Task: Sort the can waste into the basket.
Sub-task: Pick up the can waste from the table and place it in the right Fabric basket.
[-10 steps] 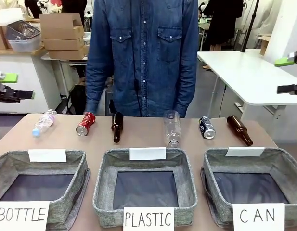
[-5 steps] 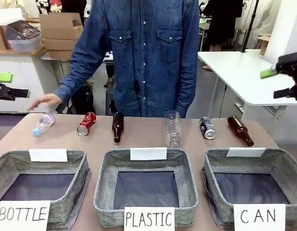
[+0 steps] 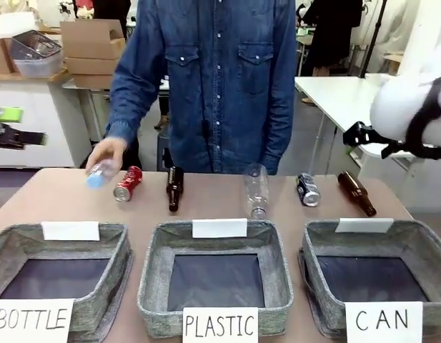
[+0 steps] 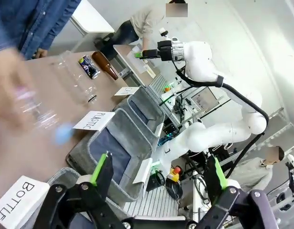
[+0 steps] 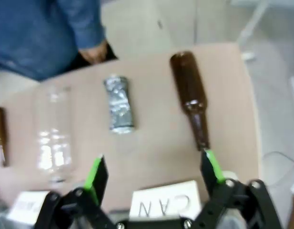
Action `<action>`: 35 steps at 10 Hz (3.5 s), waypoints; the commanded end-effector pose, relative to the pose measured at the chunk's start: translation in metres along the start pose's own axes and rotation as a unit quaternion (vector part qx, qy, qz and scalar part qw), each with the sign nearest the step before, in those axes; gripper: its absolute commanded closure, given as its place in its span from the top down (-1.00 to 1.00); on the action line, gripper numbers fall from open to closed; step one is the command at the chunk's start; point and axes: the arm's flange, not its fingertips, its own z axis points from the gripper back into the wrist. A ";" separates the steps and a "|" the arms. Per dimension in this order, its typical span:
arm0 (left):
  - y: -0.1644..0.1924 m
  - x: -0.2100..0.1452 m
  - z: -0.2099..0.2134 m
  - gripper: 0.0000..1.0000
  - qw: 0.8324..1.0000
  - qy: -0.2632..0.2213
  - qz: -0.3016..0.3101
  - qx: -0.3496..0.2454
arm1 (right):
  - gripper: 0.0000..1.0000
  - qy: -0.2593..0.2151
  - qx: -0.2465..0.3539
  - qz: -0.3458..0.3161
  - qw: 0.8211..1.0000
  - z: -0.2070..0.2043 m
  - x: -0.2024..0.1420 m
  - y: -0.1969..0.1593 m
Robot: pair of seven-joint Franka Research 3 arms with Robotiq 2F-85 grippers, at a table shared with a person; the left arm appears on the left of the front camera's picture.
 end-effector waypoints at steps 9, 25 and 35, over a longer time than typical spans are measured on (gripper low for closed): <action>-0.001 0.002 0.000 1.00 1.000 -0.006 -0.014 -0.010 | 1.00 0.289 -0.013 0.115 0.950 -0.167 0.087 0.057; -0.001 0.002 0.000 1.00 1.000 -0.006 -0.014 -0.010 | -1.00 0.347 -0.010 0.072 0.935 -0.274 0.075 0.075; -0.001 0.002 0.000 1.00 1.000 -0.006 -0.014 -0.010 | -1.00 0.397 0.038 0.220 0.891 -0.096 0.046 0.070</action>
